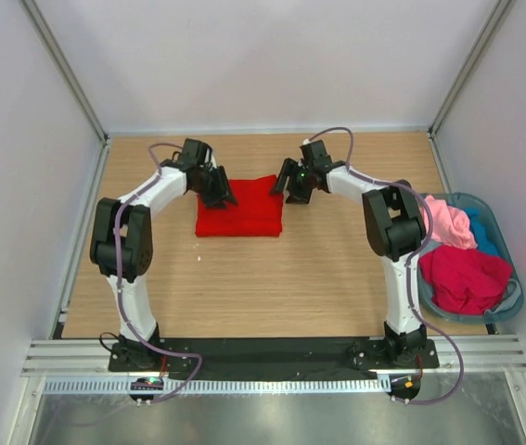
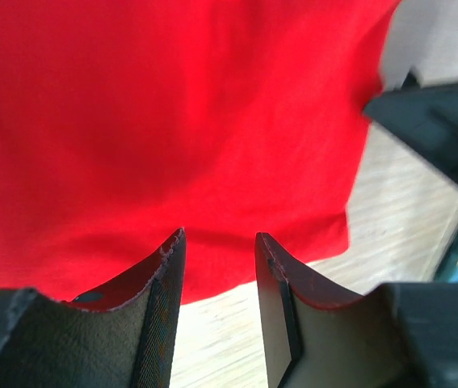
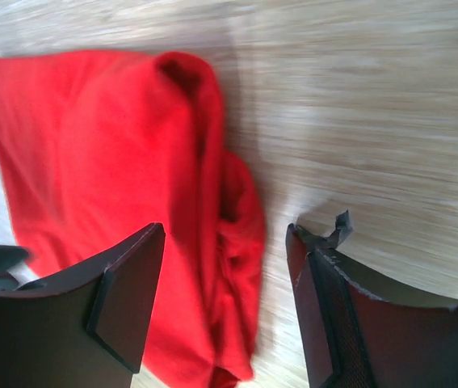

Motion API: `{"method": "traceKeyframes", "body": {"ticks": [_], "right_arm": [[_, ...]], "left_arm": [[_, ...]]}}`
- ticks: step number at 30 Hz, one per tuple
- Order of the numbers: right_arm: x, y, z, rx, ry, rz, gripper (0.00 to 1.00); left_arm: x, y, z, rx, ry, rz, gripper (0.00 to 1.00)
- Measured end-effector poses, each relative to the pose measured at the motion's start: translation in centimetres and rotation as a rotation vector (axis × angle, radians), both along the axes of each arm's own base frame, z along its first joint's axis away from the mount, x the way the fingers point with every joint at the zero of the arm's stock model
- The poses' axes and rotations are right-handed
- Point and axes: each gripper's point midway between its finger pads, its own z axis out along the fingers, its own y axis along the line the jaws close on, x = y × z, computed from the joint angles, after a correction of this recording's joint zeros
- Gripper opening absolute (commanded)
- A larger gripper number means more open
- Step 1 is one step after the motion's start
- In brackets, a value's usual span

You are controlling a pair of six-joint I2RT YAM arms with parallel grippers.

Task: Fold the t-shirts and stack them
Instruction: Fold the tshirt

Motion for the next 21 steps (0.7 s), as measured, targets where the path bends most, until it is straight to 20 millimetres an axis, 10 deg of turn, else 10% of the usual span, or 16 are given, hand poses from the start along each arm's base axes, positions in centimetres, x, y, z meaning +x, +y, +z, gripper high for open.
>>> {"method": "traceKeyframes", "body": {"ticks": [11, 13, 16, 21], "right_arm": [[2.0, 3.6, -1.1, 0.129, -0.089, 0.039, 0.22], [2.5, 3.5, -1.1, 0.144, -0.103, 0.041, 0.24], [3.0, 3.2, -0.7, 0.165, -0.119, 0.042, 0.57], [4.0, 2.2, 0.4, 0.160, -0.130, 0.040, 0.63]], "left_arm": [[-3.8, -1.8, -4.8, -0.009, 0.093, -0.054, 0.41], [-3.6, -1.9, -4.6, -0.012, 0.084, -0.055, 0.42], [-3.2, -1.9, -4.0, -0.009, 0.073, -0.056, 0.44], [-1.8, -1.3, -0.9, 0.004, 0.019, -0.034, 0.45]]}}
